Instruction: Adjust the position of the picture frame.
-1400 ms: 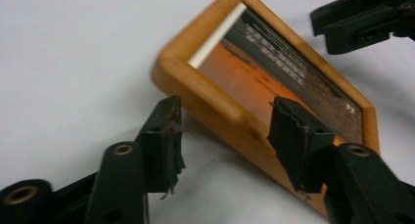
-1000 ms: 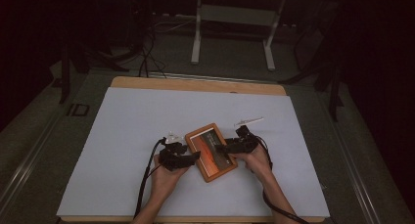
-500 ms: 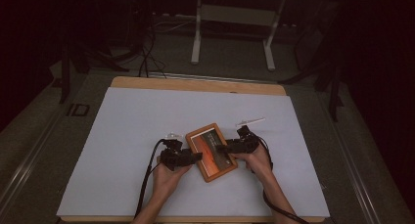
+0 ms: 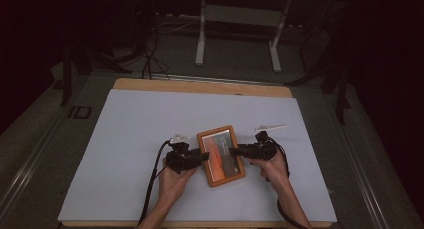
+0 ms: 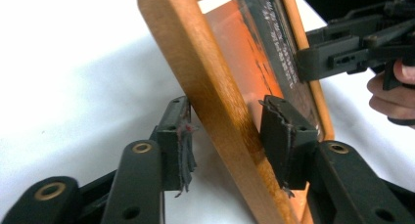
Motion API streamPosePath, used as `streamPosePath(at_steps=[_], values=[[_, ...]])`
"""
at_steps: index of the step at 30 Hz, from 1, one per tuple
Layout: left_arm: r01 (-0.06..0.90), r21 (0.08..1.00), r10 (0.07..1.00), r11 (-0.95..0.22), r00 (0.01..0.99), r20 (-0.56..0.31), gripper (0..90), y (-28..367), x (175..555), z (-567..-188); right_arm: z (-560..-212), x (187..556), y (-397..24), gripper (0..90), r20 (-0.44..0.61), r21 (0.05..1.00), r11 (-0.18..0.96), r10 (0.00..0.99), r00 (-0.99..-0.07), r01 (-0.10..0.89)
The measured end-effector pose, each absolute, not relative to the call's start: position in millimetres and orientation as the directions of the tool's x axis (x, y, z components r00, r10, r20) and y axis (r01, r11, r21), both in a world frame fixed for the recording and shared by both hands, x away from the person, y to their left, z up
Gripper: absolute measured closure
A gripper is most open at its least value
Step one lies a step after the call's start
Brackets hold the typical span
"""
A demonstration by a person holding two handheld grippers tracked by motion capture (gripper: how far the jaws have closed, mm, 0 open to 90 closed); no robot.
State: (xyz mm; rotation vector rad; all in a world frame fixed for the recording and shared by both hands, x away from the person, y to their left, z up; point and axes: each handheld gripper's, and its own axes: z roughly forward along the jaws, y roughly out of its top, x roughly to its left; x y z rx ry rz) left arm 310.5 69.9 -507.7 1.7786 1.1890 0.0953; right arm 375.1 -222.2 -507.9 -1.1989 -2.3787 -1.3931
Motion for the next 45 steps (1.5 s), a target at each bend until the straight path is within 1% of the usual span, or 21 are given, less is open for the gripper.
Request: streamPosePath(at_steps=[4,7,9,11,14,16,25,29,34,41,45], values=[[0.661,0.747,0.737,-0.072,0.539,-0.407,60.3,68,308,-502,-503,366,-230,62.0,0.478,0.690,0.228,0.569,-0.669,0.687],[0.663,0.746,0.722,-0.058,0.544,-0.428,62.3,69,307,-498,-500,361,-233,63.3,0.471,0.697,0.225,0.571,-0.672,0.680],[0.666,0.744,0.713,-0.047,0.544,-0.442,64.7,72,307,-495,-494,356,-235,65.6,0.467,0.715,0.212,0.564,-0.681,0.666],[0.663,0.748,0.702,-0.025,0.545,-0.459,67.3,76,306,-491,-489,349,-233,66.0,0.437,0.743,0.212,0.565,-0.700,0.635],[0.655,0.755,0.691,-0.010,0.551,-0.469,67.5,83,306,-490,-485,340,-228,66.1,0.394,0.764,0.224,0.581,-0.712,0.605],[0.647,0.762,0.696,-0.004,0.549,-0.463,67.4,86,305,-489,-484,337,-224,66.3,0.385,0.767,0.227,0.586,-0.713,0.600],[0.652,0.758,0.697,0.022,0.533,-0.479,67.0,99,306,-482,-481,328,-210,67.3,0.405,0.745,0.225,0.597,-0.693,0.629],[0.668,0.743,0.696,0.034,0.518,-0.497,66.9,102,308,-486,-482,328,-206,67.4,0.416,0.736,0.215,0.604,-0.680,0.642],[0.692,0.721,0.707,0.036,0.492,-0.508,66.8,103,312,-494,-491,332,-203,67.0,0.440,0.710,0.211,0.612,-0.657,0.672],[0.716,0.695,0.695,0.069,0.465,-0.549,66.7,105,320,-501,-498,341,-200,65.8,0.469,0.691,0.193,0.614,-0.635,0.696],[0.726,0.683,0.706,0.072,0.447,-0.550,64.0,102,328,-508,-501,346,-198,63.8,0.471,0.674,0.189,0.634,-0.613,0.714]])
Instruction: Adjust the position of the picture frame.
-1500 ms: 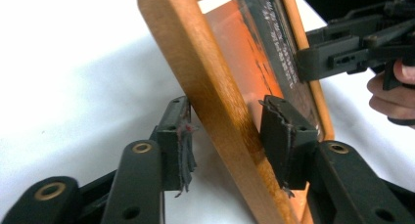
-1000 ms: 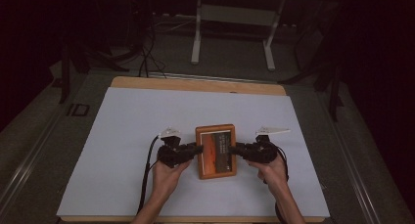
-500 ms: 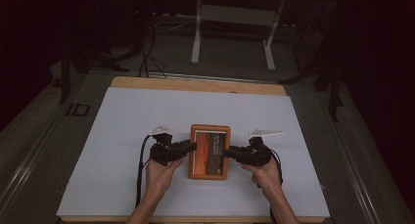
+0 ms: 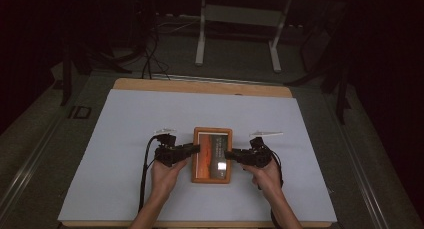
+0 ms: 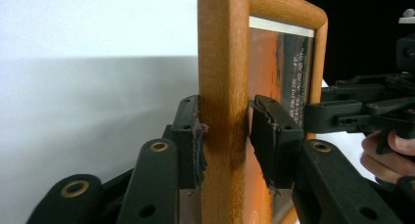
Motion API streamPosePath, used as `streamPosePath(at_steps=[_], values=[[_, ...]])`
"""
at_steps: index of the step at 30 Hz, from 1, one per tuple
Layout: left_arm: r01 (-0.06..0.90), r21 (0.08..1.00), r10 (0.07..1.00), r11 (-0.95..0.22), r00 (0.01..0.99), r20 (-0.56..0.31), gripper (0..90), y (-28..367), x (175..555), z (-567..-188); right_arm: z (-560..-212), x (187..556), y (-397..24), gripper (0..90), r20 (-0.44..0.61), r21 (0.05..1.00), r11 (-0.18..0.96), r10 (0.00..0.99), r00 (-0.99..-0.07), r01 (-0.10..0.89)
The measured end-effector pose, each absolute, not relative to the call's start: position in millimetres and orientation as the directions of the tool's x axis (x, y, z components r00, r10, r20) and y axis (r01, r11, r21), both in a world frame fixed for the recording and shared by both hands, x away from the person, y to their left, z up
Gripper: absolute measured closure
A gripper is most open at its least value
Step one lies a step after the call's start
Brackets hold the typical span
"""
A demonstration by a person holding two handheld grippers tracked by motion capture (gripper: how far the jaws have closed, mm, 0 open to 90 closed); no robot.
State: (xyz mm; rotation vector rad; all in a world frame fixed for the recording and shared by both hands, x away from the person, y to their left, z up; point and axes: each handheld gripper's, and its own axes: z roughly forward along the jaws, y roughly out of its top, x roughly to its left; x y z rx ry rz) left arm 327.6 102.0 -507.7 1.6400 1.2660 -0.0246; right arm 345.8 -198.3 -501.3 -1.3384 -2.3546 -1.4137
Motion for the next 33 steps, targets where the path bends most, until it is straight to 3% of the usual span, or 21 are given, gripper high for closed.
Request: streamPosePath(at_steps=[16,27,33], values=[[0.781,0.622,0.721,0.061,0.396,-0.568,52.8,95,351,-533,-521,370,-190,53.9,0.513,0.564,0.204,0.673,-0.533,0.800],[0.761,0.647,0.743,0.043,0.409,-0.530,48.1,103,348,-527,-521,369,-187,50.5,0.496,0.570,0.216,0.679,-0.541,0.793],[0.733,0.679,0.767,0.031,0.418,-0.487,47.1,108,343,-521,-519,359,-191,49.2,0.435,0.610,0.228,0.704,-0.561,0.759]])
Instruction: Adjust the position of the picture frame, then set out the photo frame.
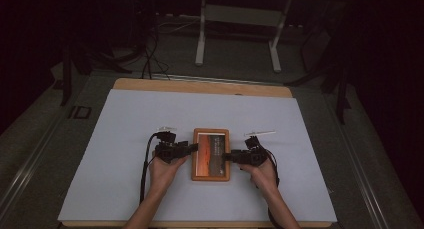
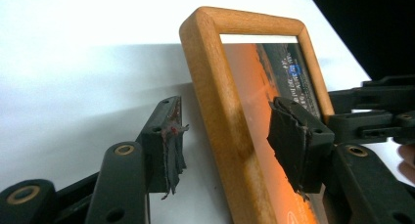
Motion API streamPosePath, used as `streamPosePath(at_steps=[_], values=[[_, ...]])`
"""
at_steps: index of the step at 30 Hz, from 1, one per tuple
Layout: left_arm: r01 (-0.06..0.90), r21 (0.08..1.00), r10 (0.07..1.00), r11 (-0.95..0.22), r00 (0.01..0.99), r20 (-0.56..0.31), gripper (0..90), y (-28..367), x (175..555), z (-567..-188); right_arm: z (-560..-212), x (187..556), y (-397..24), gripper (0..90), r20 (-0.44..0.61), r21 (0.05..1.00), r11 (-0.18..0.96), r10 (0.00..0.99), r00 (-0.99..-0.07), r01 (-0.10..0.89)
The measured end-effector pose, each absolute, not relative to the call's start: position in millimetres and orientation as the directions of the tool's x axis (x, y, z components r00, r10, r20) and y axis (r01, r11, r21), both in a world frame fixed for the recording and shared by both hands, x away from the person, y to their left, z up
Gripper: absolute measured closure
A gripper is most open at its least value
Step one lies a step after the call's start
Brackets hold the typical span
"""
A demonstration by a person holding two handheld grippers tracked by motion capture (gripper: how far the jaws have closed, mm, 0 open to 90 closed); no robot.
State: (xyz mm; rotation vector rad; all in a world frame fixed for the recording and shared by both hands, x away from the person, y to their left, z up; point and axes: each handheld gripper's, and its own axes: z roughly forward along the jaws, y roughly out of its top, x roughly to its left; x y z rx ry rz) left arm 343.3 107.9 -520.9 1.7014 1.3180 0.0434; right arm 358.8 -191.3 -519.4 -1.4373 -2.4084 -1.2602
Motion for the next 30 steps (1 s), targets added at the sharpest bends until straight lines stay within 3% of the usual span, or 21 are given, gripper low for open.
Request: streamPosePath(at_steps=[13,18,30], values=[[0.649,0.760,0.824,-0.034,0.449,-0.347,45.0,110,327,-504,-499,340,-212,48.6,0.325,0.717,0.226,0.729,-0.603,0.660],[0.617,0.783,0.841,-0.078,0.463,-0.281,45.5,108,319,-499,-494,335,-211,51.4,0.223,0.745,0.283,0.748,-0.626,0.604],[0.581,0.808,0.835,-0.100,0.490,-0.249,47.6,108,309,-492,-487,334,-190,56.8,0.078,0.760,0.383,0.749,-0.658,0.526]])
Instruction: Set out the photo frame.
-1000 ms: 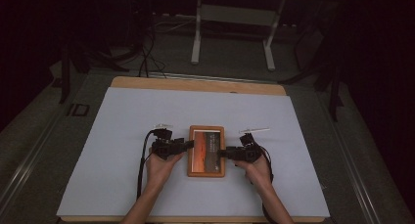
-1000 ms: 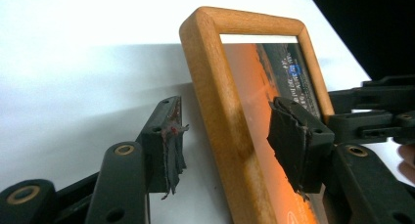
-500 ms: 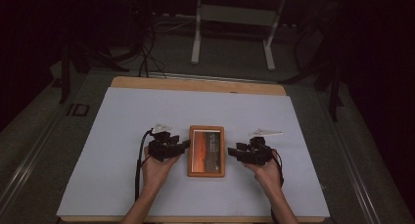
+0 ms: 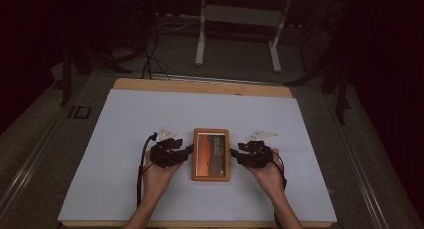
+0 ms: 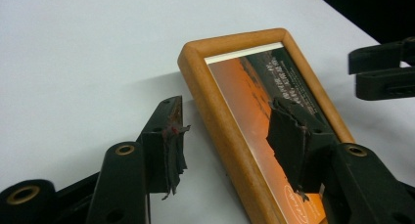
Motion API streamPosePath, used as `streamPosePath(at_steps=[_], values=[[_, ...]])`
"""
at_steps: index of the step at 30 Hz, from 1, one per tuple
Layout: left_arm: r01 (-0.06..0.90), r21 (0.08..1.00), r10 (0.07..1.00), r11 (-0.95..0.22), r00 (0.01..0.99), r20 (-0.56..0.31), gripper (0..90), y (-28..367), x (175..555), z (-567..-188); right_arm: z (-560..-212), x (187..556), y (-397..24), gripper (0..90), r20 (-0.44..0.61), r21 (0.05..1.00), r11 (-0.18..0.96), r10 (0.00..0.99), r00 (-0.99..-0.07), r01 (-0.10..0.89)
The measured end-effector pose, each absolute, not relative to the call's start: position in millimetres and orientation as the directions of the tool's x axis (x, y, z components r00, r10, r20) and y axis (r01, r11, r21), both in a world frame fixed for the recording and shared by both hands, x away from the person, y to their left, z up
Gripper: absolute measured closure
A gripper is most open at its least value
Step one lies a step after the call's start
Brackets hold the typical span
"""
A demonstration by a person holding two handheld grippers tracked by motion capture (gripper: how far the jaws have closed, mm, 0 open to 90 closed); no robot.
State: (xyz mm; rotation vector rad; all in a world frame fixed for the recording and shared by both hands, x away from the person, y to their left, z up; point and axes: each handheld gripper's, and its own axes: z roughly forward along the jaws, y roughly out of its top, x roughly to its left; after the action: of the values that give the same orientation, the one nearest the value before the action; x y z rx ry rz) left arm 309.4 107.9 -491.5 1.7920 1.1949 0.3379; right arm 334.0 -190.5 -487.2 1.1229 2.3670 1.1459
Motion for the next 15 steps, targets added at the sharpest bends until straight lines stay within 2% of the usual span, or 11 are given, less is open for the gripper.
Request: streamPosePath(at_steps=[8,12,15], values=[[0.586,0.806,0.830,-0.088,0.490,-0.266,49.2,109,308,-487,-485,343,-177,68.8,0.069,0.782,0.374,0.743,-0.665,0.499],[0.584,0.807,0.824,-0.090,0.499,-0.270,49.2,110,306,-486,-487,350,-173,89.7,0.067,0.777,0.386,0.736,-0.674,0.498],[0.583,0.807,0.824,-0.099,0.502,-0.262,49.8,110,304,-485,-485,355,-169,90.0,0.044,0.782,0.389,0.745,-0.665,0.487]])
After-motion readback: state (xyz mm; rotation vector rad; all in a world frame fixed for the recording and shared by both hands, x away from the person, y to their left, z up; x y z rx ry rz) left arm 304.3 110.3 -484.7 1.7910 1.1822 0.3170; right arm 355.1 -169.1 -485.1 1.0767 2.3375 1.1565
